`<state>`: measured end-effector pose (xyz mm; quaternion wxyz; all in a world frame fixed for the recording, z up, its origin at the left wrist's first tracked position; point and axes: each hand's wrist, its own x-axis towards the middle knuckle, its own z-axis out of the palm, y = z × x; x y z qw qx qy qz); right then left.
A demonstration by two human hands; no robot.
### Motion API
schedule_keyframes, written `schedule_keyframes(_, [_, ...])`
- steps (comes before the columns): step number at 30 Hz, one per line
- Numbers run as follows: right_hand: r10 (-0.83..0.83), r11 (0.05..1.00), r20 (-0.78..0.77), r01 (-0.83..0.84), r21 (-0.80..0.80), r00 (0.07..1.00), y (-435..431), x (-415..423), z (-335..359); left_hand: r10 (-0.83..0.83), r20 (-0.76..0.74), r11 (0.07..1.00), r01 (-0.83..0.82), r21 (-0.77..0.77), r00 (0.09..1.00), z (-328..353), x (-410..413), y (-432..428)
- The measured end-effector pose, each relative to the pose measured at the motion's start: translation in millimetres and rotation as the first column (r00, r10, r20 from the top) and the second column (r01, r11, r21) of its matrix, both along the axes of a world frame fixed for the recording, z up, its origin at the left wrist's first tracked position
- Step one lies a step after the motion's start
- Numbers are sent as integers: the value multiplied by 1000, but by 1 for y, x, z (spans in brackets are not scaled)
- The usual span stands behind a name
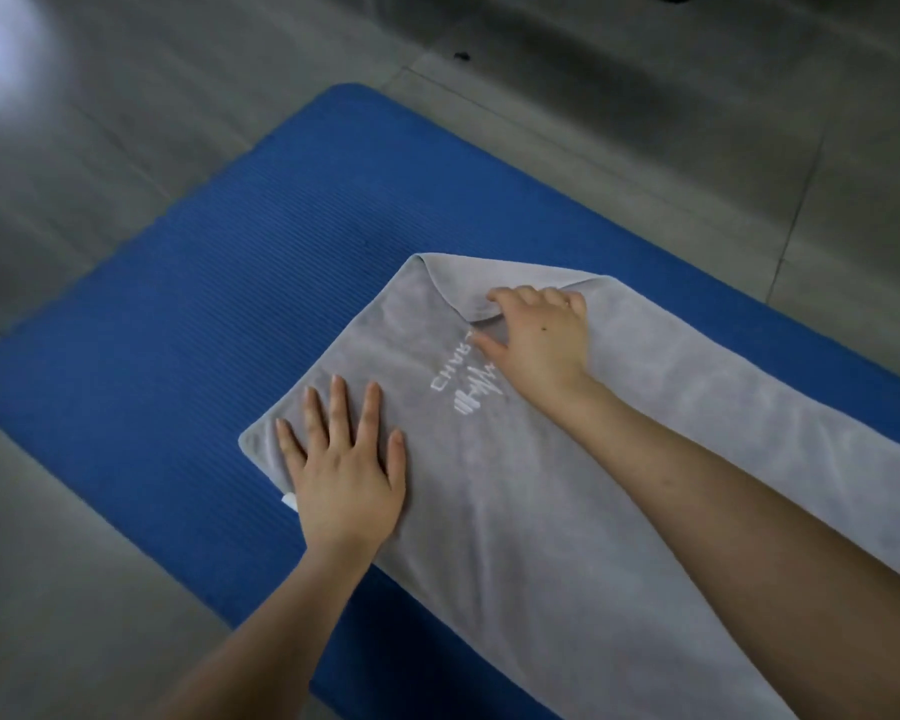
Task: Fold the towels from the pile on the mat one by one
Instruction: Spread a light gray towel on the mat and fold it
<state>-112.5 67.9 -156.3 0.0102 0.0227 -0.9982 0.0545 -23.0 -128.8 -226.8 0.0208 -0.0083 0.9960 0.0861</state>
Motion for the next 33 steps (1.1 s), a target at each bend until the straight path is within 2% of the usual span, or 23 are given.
schedule_keyframes(3, [-30,990,-2,31,139,1000,-14,-29,-17,0,2,1000,0,4,1000,-1,0,0])
schedule_keyframes(5, [-25,981,-98,43,190,995,-17,-37,-23,-2,12,1000,2,4,1000,-2,-1,0])
schedule_keyframes(11, [-99,987,-202,121,101,974,1,-20,-1,-3,42,999,1,53,999,4,-1,-2])
schedule_keyframes(14, [-124,989,-193,137,58,973,16,-9,7,9,-65,973,6,229,998,12,1,-9])
schedule_keyframes(16, [-155,987,-172,160,15,973,22,-6,12,123,-168,941,-61,334,978,19,-2,-19])
schedule_keyframes(17, [-178,984,-155,179,-9,972,24,-4,14,205,-184,935,-136,328,961,23,-4,-26])
schedule_keyframes(19, [-235,971,-133,227,-72,963,27,-1,20,358,-112,908,-317,272,927,31,-13,-39])
schedule_keyframes(21, [-271,961,-120,261,-90,955,30,1,28,427,10,878,-417,235,904,33,-22,-48])
schedule_keyframes(26, [-299,953,-112,290,-84,948,45,9,56,363,20,903,-357,239,932,38,-31,-53])
schedule_keyframes(33, [-435,892,-68,419,-170,898,91,48,99,207,112,813,-234,533,972,105,-28,-29])
